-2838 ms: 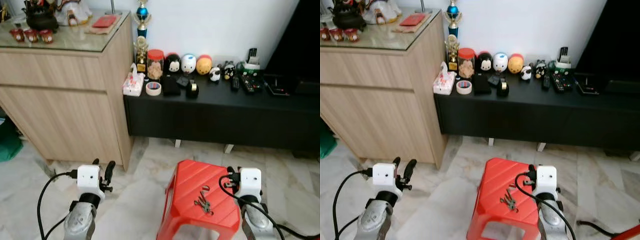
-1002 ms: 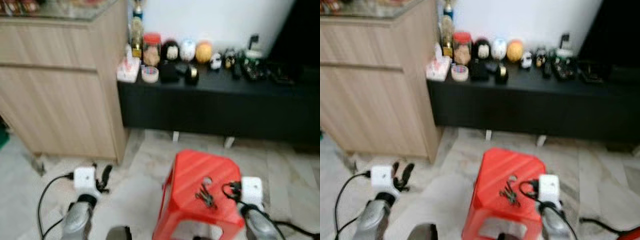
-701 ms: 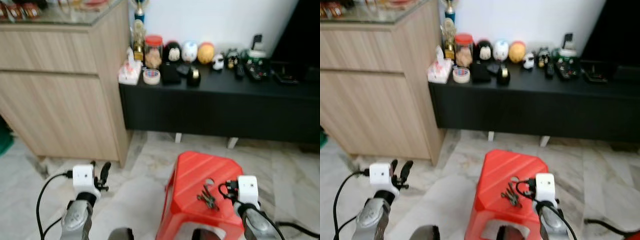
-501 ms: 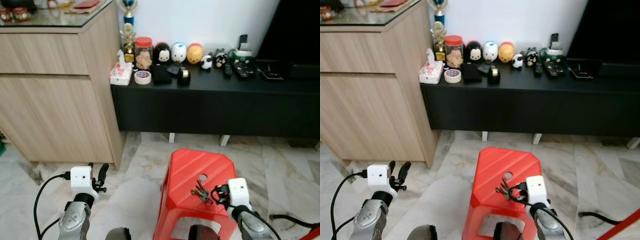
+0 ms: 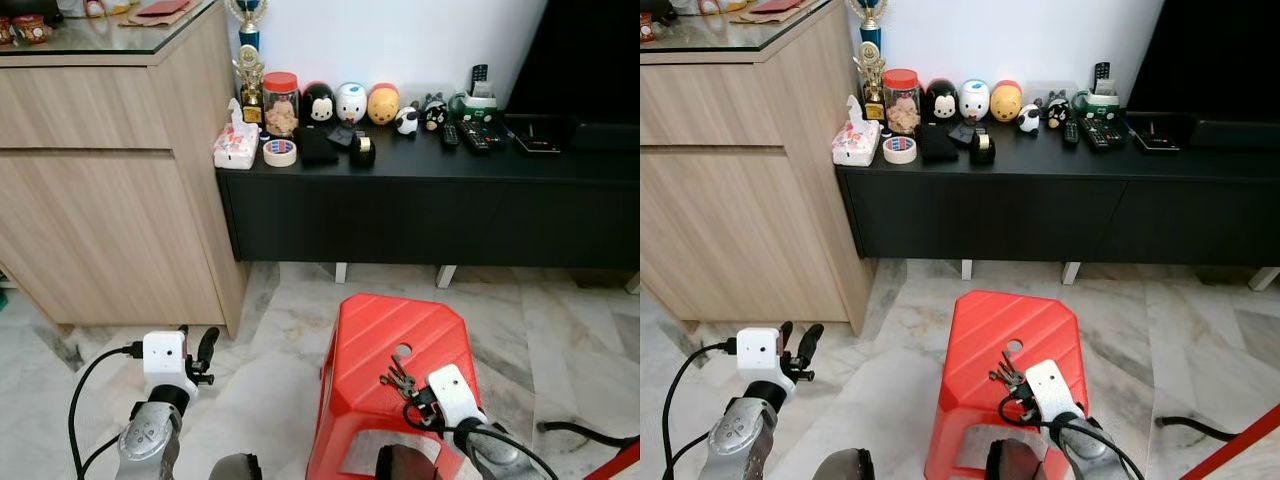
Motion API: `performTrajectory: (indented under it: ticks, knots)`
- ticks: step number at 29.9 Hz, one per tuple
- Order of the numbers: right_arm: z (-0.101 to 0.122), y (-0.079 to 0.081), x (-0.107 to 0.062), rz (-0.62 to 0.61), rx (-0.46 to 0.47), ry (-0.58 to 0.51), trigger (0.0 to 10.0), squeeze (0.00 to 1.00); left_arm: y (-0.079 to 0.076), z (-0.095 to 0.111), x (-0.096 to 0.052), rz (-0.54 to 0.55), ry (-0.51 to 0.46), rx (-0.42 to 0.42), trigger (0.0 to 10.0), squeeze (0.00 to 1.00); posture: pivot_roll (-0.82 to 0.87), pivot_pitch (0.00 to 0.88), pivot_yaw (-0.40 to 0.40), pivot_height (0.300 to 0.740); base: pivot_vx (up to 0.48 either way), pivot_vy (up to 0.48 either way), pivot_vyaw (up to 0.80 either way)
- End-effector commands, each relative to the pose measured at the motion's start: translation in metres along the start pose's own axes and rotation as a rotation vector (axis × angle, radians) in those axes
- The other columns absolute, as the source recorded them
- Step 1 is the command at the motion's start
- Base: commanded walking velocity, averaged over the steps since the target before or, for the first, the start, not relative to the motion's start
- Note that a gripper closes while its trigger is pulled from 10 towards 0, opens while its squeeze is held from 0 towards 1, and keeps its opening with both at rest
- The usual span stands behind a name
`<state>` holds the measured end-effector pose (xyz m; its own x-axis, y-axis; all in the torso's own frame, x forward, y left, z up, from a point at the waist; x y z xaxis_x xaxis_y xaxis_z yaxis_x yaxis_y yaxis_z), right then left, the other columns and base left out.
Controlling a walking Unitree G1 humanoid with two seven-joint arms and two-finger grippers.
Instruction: Hang keys on a hook
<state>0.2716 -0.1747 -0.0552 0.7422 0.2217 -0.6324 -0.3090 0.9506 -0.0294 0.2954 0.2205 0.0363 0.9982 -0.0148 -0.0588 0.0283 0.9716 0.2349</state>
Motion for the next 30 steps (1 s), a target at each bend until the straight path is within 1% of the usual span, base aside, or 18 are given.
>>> performTrajectory:
  ticks: [1,3,4,6,8,11,18,20,26,30]
  knots:
    - [0.001,-0.002,0.002,-0.032,0.000,0.020,10.0,0.20,0.004,-0.003,-0.004,0.000,0.015,0.011,10.0,0.00,0.07,0.000,-0.024,0.611,0.000,0.000,0.00]
    - [0.002,-0.004,0.003,-0.057,0.004,0.024,10.0,0.20,0.006,-0.003,-0.005,0.002,0.018,0.015,10.0,0.00,0.07,0.000,-0.023,0.611,0.000,0.000,0.00]
    - [0.004,-0.005,0.004,-0.060,0.022,0.024,10.0,0.00,0.007,-0.002,-0.005,0.010,0.016,0.009,10.0,0.00,0.08,0.000,-0.020,0.611,0.000,0.000,0.00]
    - [0.005,-0.004,0.004,-0.055,0.028,0.025,10.0,0.00,0.008,-0.001,-0.006,0.012,0.012,0.007,10.0,0.00,0.08,0.000,-0.016,0.611,0.000,0.000,0.00]
    - [0.007,-0.001,0.006,-0.043,0.019,0.028,10.0,0.00,0.004,0.003,-0.006,-0.004,0.003,0.005,10.0,0.00,0.08,0.000,-0.004,0.611,0.000,0.000,0.00]
    - [0.007,0.000,0.007,-0.044,0.017,0.034,10.0,0.00,0.001,0.005,-0.006,-0.018,-0.002,0.002,10.0,0.00,0.08,0.000,-0.002,0.611,0.000,0.000,0.00]
    - [0.016,0.003,0.010,-0.044,0.006,0.025,10.0,0.00,0.000,0.012,-0.006,-0.025,-0.012,-0.001,10.0,0.00,0.09,0.000,0.000,0.611,0.000,0.000,0.00]
    - [0.014,0.002,0.011,-0.064,-0.012,0.046,10.0,0.00,0.000,0.013,-0.006,-0.029,-0.014,0.000,10.0,0.00,0.10,0.000,-0.003,0.611,0.000,0.000,0.00]
    - [0.009,0.003,0.010,-0.066,-0.012,0.072,10.0,0.00,-0.001,0.016,-0.008,-0.034,-0.013,0.000,10.0,0.00,0.11,0.000,-0.003,0.611,0.000,0.000,0.00]
    - [0.006,-0.001,0.010,-0.100,-0.032,0.090,10.0,0.00,0.000,0.017,-0.008,-0.035,-0.011,-0.001,10.0,0.00,0.11,0.000,-0.005,0.611,0.000,0.000,0.00]
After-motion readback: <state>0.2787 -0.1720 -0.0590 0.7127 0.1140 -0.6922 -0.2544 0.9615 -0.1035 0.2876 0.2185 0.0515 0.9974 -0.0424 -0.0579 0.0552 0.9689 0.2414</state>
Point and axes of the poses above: a point about 5 cm out from each wrist's last joint towards the gripper, its own x axis pointing out of the wrist towards the gripper, its own z axis along the axis of the wrist's last joint, y = z × x, the point moved 3 cm from there along x, pointing out of the wrist towards the gripper, and after that the axes turned 12 degrees about x, right-handed, at the moved point
